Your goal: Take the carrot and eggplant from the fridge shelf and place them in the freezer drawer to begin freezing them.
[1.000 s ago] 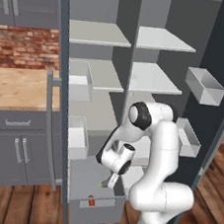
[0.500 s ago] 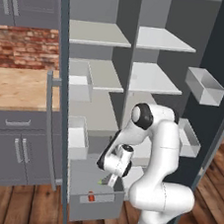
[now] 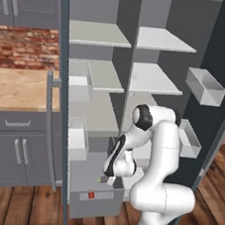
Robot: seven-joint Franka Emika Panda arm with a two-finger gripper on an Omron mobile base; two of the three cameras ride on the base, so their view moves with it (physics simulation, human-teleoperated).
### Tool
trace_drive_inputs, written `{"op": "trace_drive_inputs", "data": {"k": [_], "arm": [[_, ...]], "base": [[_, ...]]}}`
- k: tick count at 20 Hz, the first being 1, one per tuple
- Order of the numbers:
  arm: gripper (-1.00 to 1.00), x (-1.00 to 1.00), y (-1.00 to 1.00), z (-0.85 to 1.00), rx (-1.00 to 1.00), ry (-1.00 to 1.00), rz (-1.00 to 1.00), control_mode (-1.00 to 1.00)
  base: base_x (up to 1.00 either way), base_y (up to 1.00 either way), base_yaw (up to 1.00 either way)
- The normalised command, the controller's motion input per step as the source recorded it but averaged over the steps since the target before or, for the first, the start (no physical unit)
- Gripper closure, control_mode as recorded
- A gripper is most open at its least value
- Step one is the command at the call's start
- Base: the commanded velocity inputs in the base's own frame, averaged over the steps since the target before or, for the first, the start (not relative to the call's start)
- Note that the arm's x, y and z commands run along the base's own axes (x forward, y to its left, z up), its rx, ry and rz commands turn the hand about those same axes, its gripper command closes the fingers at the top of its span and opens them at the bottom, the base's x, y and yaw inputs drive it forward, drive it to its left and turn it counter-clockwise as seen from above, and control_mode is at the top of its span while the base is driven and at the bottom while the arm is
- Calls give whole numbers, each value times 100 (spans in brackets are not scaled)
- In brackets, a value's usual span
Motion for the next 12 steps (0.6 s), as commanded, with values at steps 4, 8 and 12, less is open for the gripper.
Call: {"op": "trace_drive_inputs", "data": {"k": [4, 8, 12], "arm": [[100, 0, 37, -7, 1, 7, 0, -100], [100, -13, 40, -29, 0, 8, 0, -100], [-100, -26, 37, -42, 0, 7, 0, -100]], "base": [[0, 0, 0], [0, 0, 0], [0, 0, 0]]}}
